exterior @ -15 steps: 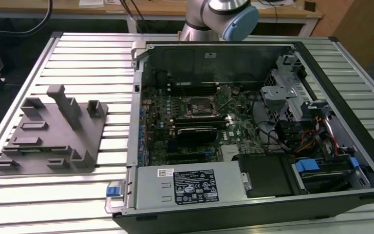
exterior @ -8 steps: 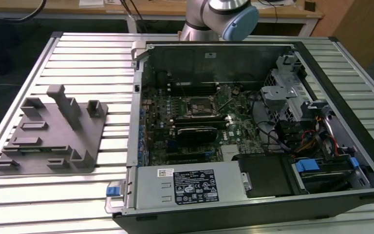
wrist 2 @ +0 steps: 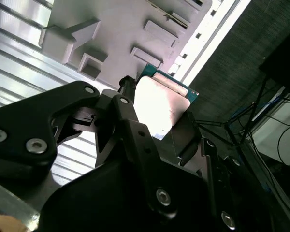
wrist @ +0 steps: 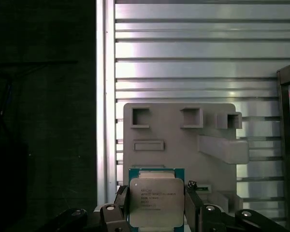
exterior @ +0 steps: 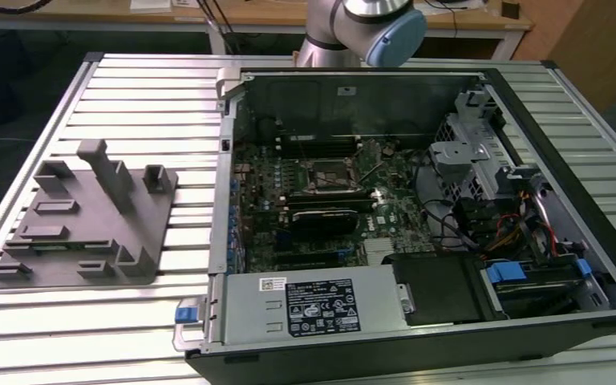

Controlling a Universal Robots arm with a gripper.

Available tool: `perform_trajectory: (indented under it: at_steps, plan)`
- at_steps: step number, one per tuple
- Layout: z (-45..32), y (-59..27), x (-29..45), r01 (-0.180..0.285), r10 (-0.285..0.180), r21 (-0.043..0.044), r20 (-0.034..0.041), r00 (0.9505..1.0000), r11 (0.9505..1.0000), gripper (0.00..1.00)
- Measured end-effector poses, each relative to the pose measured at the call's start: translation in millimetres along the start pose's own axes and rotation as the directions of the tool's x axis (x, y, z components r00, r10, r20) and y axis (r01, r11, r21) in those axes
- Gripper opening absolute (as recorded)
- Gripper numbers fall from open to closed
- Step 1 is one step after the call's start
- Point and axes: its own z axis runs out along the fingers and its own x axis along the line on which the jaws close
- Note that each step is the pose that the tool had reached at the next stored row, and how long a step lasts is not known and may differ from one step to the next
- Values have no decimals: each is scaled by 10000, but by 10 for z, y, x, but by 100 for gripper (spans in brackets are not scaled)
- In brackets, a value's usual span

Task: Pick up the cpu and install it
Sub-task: 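Pick up the cpu and move it towards the insertion slot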

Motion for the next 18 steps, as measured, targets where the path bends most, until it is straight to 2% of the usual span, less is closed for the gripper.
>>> perform_trajectory:
  at_steps: [6,13,18]
  plan:
    - [-112,6,-3,0,0,0,0,10000,10000,54]
    - [-118,6,-13,1,-1,1,-3,10000,10000,54]
    - [-114,9,-103,0,0,0,-1,10000,10000,54]
